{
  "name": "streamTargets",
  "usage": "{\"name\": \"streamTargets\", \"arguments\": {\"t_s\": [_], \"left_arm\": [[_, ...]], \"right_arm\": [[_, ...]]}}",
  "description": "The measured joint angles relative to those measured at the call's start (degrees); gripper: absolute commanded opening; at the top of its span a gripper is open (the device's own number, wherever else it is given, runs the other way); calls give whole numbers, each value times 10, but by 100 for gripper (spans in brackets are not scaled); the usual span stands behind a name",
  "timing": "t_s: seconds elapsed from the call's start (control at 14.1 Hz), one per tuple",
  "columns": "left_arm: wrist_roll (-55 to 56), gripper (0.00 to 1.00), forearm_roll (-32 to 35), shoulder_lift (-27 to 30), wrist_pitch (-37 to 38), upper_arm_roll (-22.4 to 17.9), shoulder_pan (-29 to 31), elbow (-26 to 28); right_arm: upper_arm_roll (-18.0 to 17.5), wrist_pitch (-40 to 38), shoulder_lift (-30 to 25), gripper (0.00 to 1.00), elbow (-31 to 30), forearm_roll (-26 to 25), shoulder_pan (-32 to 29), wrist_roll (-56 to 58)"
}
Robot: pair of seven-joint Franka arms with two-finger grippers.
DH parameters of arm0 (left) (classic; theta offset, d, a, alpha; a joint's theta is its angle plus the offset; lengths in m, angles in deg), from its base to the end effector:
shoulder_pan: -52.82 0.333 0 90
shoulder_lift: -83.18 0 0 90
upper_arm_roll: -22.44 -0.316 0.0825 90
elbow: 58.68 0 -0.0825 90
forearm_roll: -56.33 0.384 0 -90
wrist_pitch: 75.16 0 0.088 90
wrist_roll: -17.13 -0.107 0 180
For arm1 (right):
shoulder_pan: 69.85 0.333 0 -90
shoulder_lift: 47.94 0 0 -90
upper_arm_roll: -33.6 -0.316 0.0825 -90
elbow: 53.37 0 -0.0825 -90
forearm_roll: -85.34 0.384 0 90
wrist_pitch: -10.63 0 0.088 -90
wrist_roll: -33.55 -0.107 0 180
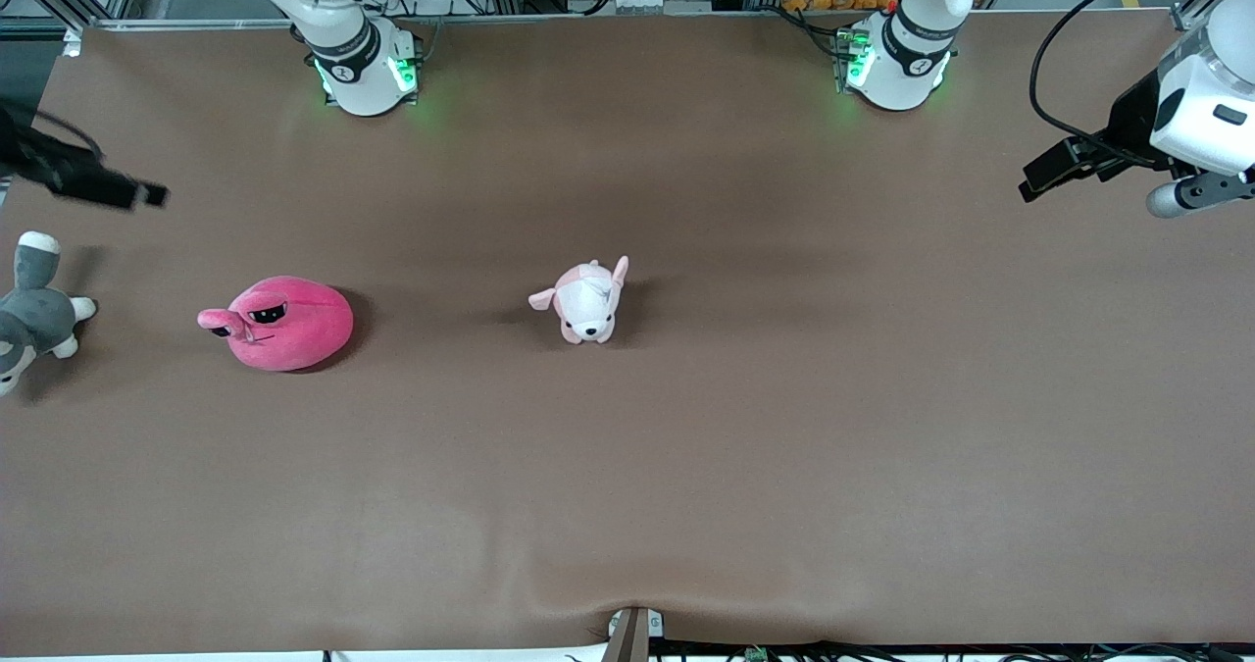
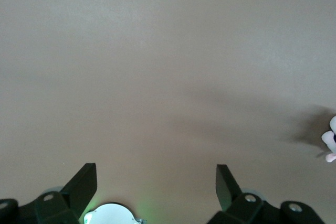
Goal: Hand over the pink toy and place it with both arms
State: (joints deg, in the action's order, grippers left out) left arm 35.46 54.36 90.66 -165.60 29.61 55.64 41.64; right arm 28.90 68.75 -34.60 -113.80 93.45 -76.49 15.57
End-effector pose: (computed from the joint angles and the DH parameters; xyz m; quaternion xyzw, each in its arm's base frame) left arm 0.5100 -0.0464 0.6093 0.9922 0.1229 -0.0228 0.0047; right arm 0.5541 -0.0072 0.6832 -0.9778 0.1422 0.1441 0.0545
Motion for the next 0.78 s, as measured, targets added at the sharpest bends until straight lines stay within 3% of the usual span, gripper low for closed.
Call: {"name": "streamTargets", "arguments": {"t_s": [0.14, 0.28, 0.57, 0.78], "left_arm": [[-30, 100, 0, 0, 8, -38, -34, 0], [-66, 100, 0, 0, 10, -58, -50, -1], [-149, 100, 2, -3, 16, -64, -50, -17], [-172, 100, 21, -43, 67, -58, -51, -83]], "right_arm": [[0, 0, -24, 100, -13, -55, 35, 98], [1, 32, -44, 100, -58, -70, 61, 128], [38, 117, -109, 100, -173, -71, 75, 204], [41, 128, -134, 100, -162, -72, 80, 208]]}}
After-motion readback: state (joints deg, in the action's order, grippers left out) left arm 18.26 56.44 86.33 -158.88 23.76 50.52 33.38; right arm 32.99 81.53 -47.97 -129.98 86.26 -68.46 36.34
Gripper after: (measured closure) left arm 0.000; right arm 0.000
